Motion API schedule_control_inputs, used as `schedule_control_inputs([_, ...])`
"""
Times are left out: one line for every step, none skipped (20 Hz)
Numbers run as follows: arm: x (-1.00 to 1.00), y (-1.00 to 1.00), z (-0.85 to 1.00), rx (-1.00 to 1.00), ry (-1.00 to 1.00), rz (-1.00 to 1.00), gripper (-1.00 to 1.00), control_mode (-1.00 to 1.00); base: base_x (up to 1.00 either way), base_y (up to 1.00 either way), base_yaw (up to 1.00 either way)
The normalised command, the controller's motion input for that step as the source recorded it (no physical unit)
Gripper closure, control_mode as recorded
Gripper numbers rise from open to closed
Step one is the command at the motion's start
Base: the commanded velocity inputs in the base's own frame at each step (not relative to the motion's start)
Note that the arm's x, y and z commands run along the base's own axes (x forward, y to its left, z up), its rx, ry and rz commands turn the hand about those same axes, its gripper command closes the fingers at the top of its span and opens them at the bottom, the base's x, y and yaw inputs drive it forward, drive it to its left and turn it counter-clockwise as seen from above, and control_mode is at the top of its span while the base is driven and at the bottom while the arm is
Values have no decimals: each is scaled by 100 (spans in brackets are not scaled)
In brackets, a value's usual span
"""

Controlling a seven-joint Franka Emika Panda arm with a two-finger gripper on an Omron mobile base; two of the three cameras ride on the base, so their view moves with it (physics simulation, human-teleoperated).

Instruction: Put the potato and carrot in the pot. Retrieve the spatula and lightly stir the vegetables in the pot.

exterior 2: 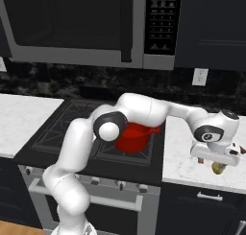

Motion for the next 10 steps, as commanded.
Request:
schedule_control_inputs([46, -39, -24, 4, 0, 0, -100, -100, 0, 0, 0])
schedule_control_inputs([39, -47, -27, 4, 0, 0, -100, -100, 0, 0, 0])
schedule_control_inputs([30, -54, -26, 5, 0, 0, -100, -100, 0, 0, 0])
schedule_control_inputs([23, -59, -27, 6, 0, 0, -100, -100, 0, 0, 0])
schedule_control_inputs([22, -55, -28, 5, 0, 0, -100, -100, 0, 0, 0])
schedule_control_inputs([24, -49, -25, 4, 0, 0, -100, -100, 0, 0, 0])
schedule_control_inputs([20, -40, -27, 2, 0, 0, -100, -100, 0, 0, 0])
schedule_control_inputs([14, -34, -29, 0, 0, 0, -100, -100, 0, 0, 0])
schedule_control_inputs([16, -21, -31, 0, 0, 0, -100, -100, 0, 0, 0])
schedule_control_inputs([21, -8, -32, 0, 0, 0, -100, -100, 0, 0, 0])
